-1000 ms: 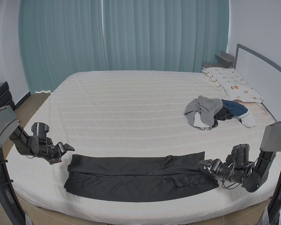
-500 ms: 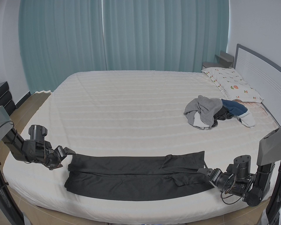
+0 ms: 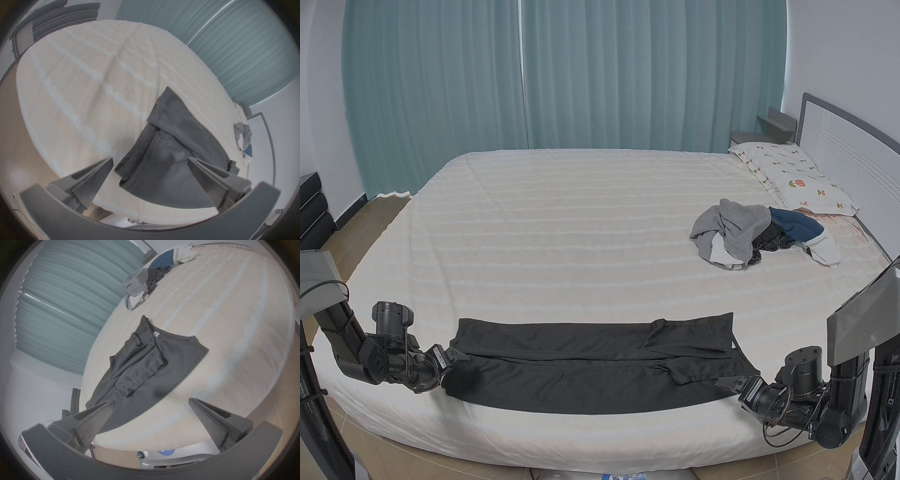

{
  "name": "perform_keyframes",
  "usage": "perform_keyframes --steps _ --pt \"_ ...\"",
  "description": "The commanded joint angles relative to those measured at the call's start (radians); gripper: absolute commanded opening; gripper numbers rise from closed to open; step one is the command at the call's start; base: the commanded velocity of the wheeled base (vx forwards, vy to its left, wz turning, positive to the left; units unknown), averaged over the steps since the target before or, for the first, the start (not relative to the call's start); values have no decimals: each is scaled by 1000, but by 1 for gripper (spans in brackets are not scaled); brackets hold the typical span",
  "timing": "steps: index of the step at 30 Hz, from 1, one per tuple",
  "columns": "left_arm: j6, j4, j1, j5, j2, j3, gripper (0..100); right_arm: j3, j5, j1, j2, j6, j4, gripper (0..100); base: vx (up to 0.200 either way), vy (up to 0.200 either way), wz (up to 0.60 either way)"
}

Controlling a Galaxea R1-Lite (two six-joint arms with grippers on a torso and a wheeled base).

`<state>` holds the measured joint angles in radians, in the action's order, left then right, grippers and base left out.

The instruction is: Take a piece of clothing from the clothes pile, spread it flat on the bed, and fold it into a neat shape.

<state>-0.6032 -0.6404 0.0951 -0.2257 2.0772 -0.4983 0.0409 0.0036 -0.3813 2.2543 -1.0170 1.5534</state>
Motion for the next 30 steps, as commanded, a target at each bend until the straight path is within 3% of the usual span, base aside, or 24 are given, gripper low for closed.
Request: perform_keyframes --steps 1,6,12,21,30 --pt "-4 -4 -38 32 49 15 100 -9 -7 -14 21 -8 16 100 0 0 0" --pt "-52 -31 -43 39 41 14 100 -10 -22 -16 21 -8 16 100 0 0 0" --pt "-61 -47 -44 43 47 15 100 -13 -24 -16 16 -8 16 100 -200 0 0" --pt "-63 -47 -52 59 73 4 100 2 -60 -11 18 -14 16 100 0 0 0" --pt "-76 -166 -87 163 153 -9 100 79 -68 2 33 -9 14 100 0 0 0"
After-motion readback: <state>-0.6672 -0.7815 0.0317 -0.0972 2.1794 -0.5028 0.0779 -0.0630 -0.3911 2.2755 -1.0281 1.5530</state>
